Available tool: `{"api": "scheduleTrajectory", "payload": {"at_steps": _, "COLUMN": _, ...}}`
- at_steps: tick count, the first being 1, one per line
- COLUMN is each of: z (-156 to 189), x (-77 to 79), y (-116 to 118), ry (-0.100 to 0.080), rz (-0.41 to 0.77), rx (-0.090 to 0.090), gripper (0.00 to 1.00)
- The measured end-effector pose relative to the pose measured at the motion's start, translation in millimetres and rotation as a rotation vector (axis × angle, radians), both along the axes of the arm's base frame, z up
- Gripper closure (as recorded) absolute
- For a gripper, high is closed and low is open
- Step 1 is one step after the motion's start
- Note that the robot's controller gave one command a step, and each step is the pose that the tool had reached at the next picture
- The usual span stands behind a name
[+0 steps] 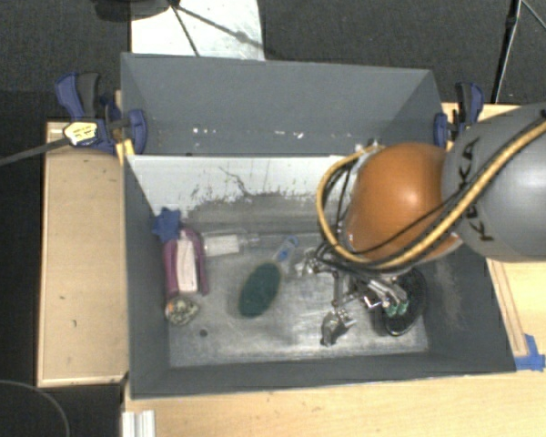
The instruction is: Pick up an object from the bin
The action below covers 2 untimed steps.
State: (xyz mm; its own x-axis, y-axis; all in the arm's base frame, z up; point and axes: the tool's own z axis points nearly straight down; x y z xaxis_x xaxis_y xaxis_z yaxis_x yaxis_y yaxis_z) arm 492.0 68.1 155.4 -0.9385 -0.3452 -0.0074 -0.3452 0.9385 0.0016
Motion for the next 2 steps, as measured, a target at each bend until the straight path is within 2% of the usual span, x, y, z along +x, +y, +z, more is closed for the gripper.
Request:
{"api": "scheduleTrajectory", "payload": {"at_steps": 1, "z": -71.6, "x": 72.9, "y": 57.7, "ry": -0.016, "rz": 0.076, "rx": 0.005, "gripper": 0.0}}
{"api": "scheduleTrajectory", "payload": {"at_steps": 2, "z": -68.3, "x": 72.9, "y": 55.0, "ry": -0.018, "rz": 0.072, "rx": 0.004, "gripper": 1.0}}
